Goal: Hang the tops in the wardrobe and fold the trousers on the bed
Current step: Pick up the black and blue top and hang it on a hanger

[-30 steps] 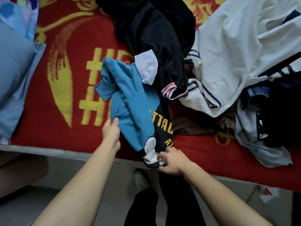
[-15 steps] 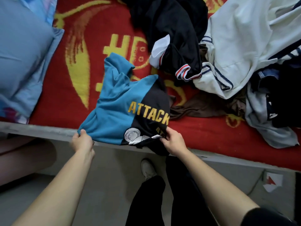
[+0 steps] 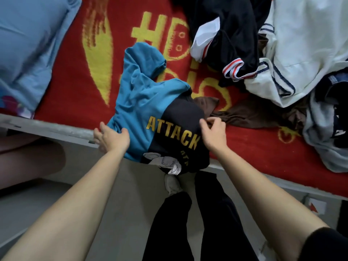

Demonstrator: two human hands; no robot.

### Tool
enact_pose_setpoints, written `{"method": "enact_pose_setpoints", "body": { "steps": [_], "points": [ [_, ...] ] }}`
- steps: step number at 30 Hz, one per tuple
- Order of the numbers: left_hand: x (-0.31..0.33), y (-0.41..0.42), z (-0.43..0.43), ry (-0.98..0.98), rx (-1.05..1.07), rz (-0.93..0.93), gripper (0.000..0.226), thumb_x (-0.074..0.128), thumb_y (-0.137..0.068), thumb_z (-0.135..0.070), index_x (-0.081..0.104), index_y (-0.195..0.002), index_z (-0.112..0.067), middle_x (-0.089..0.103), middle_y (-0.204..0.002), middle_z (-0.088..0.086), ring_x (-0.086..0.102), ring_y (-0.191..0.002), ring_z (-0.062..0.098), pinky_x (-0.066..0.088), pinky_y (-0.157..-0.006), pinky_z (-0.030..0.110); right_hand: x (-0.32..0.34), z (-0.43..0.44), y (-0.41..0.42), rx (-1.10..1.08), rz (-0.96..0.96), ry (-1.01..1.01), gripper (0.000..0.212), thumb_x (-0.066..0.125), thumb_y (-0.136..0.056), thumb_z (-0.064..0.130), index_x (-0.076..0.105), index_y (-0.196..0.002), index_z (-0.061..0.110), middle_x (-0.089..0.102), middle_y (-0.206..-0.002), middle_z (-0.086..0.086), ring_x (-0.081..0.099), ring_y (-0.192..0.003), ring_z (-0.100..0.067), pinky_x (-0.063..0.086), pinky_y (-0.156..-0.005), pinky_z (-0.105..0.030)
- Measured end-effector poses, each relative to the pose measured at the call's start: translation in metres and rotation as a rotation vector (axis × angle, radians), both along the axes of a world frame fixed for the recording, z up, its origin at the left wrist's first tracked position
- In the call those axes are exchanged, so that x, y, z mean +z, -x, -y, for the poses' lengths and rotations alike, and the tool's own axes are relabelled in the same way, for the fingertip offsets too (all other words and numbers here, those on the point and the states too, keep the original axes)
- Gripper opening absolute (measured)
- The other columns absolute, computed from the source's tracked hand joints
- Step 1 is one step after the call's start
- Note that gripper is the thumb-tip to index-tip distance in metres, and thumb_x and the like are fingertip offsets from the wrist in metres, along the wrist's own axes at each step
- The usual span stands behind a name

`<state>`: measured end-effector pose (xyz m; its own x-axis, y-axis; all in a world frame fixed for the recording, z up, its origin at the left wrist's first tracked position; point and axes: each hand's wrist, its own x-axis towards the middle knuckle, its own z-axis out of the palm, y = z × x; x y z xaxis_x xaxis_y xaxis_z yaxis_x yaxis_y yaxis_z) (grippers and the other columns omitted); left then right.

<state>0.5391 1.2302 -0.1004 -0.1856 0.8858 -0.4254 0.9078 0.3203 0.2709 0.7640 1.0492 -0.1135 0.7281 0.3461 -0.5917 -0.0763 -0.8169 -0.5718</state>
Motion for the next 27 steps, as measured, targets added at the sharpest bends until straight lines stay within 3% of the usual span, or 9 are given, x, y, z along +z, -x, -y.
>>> {"method": "enact_pose_setpoints", "body": {
  "steps": [2,4,7,10,14,17,21,24,27],
  "points": [
    [-0.003,-0.007,-0.003,-0.062,-0.185,0.014,0.068,0.057,-0.093,-0.03,0.029,-0.151,-0.01,0.024,-0.158,0.015,0.022,-0.143,0.034,0.022,-0.115,0.045,-0.003,-0.024,-0.014,-0.221,-0.222,-0.066,0.067,0.061,-0.09,0.055,0.046,-0.14,0.012,0.05,-0.14,-0.012,0.052,-0.126,-0.027,0.04,-0.107,-0.035],
    [-0.005,-0.015,-0.01,-0.094,-0.32,0.085,0.057,0.049,-0.099,-0.027,0.033,-0.15,-0.007,0.029,-0.156,0.014,0.025,-0.143,0.032,0.019,-0.116,0.039,-0.004,-0.043,-0.015,-0.148,-0.36,-0.069,0.07,0.071,-0.086,0.047,0.049,-0.139,0.009,0.057,-0.136,-0.008,0.058,-0.114,-0.022,0.046,-0.098,-0.032],
    [-0.001,-0.037,-0.028,-0.096,-0.302,0.261,0.049,0.045,-0.102,-0.03,0.043,-0.144,-0.006,0.042,-0.148,0.015,0.037,-0.137,0.029,0.023,-0.113,0.033,-0.001,-0.056,0.012,0.512,0.012,-0.034,0.046,0.068,-0.084,0.018,0.059,-0.129,0.013,0.066,-0.119,-0.011,0.061,-0.11,-0.032,0.049,-0.092,-0.039],
    [0.005,-0.055,-0.041,-0.169,-0.458,0.324,0.057,0.049,-0.1,-0.039,0.041,-0.146,-0.006,0.043,-0.149,0.013,0.037,-0.138,0.028,0.024,-0.115,0.033,0.002,-0.048,0.056,1.04,0.317,-0.142,0.059,0.059,-0.081,0.013,0.054,-0.139,0.02,0.059,-0.107,-0.012,0.055,-0.102,-0.036,0.044,-0.081,-0.044],
    [0.001,-0.065,-0.039,-0.007,-0.822,0.262,0.085,0.047,-0.084,-0.075,0.029,-0.153,-0.029,0.025,-0.16,0.006,0.017,-0.147,0.025,0.017,-0.121,0.041,-0.005,-0.024,0.087,1.374,0.429,-0.076,0.058,0.049,-0.09,0.02,0.041,-0.147,0.028,0.052,-0.11,-0.008,0.049,-0.103,-0.031,0.034,-0.083,-0.041],
    [-0.006,-0.057,-0.034,0.058,-1.08,0.058,0.06,0.059,-0.083,-0.067,0.054,-0.134,-0.036,0.028,-0.159,0.003,0.012,-0.148,0.028,0.019,-0.116,0.05,-0.012,-0.012,0.089,1.472,0.418,-0.044,0.06,0.051,-0.092,0.036,0.034,-0.149,0.028,0.05,-0.116,-0.008,0.047,-0.107,-0.029,0.033,-0.087,-0.041],
    [-0.007,-0.035,-0.035,-0.146,-0.966,0.078,0.022,0.06,-0.094,-0.025,0.062,-0.112,-0.013,0.055,-0.137,0.005,0.035,-0.138,0.028,0.03,-0.105,0.044,-0.007,-0.003,0.072,1.257,0.319,-0.057,0.054,0.04,-0.096,0.061,0.048,-0.139,0.027,0.06,-0.115,-0.007,0.057,-0.109,-0.031,0.04,-0.091,-0.042],
    [0.008,-0.022,-0.035,-0.166,-0.671,0.164,0.025,0.052,-0.099,-0.027,0.058,-0.113,-0.007,0.063,-0.11,0.02,0.053,-0.11,0.036,0.038,-0.083,0.041,-0.005,-0.002,0.045,0.715,0.195,-0.046,0.054,0.048,-0.099,0.047,0.036,-0.145,0.022,0.061,-0.122,-0.012,0.063,-0.104,-0.039,0.049,-0.084,-0.045],
    [0.029,-0.01,-0.032,-0.2,-0.594,0.205,0.022,0.048,-0.101,-0.029,0.056,-0.107,-0.009,0.062,-0.091,0.021,0.057,-0.089,0.038,0.032,-0.068,0.037,0.003,-0.008,0.015,0.735,0.122,0.218,0.078,0.062,-0.093,0.033,0.018,-0.156,0.017,0.066,-0.114,-0.016,0.064,-0.102,-0.037,0.051,-0.081,-0.042]
  ]
}}
